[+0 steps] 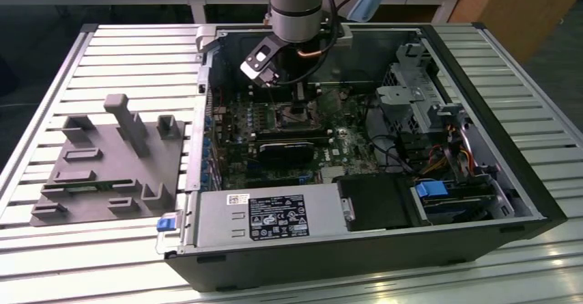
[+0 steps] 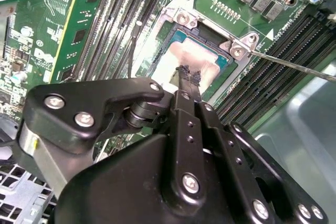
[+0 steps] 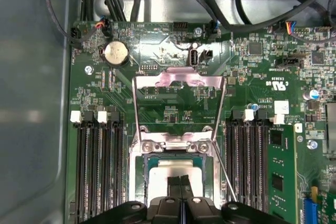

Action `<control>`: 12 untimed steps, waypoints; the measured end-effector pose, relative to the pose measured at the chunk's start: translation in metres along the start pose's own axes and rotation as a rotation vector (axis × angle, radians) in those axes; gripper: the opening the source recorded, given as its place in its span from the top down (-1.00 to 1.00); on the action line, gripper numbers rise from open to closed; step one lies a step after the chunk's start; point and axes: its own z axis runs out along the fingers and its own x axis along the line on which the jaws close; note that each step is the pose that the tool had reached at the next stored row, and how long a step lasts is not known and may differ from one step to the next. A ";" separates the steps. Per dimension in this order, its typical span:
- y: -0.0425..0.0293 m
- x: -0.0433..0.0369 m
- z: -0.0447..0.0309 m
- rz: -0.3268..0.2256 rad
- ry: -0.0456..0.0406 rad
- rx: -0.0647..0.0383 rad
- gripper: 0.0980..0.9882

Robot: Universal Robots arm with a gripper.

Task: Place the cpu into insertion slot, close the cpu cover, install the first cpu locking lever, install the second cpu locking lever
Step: 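Place the cpu into insertion slot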

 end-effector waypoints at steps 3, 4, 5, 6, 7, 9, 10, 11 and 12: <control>0.0006 -0.0002 -0.0072 0.000 0.0003 0.000 0.99; 0.0008 -0.0002 -0.0100 0.000 0.0005 0.000 0.99; 0.0010 -0.0003 -0.0126 0.000 0.0003 0.000 0.99; 0.0012 -0.0004 -0.0149 0.000 0.0003 0.000 0.99; 0.0014 -0.0004 -0.0176 0.000 0.0005 0.000 0.99; 0.0018 -0.0006 -0.0237 0.000 0.0004 0.000 0.99; 0.0020 -0.0007 -0.0264 0.000 0.0004 0.000 0.99; 0.0022 -0.0008 -0.0292 0.000 0.0003 0.000 0.99; 0.0024 -0.0009 -0.0319 0.000 0.0005 -0.001 0.99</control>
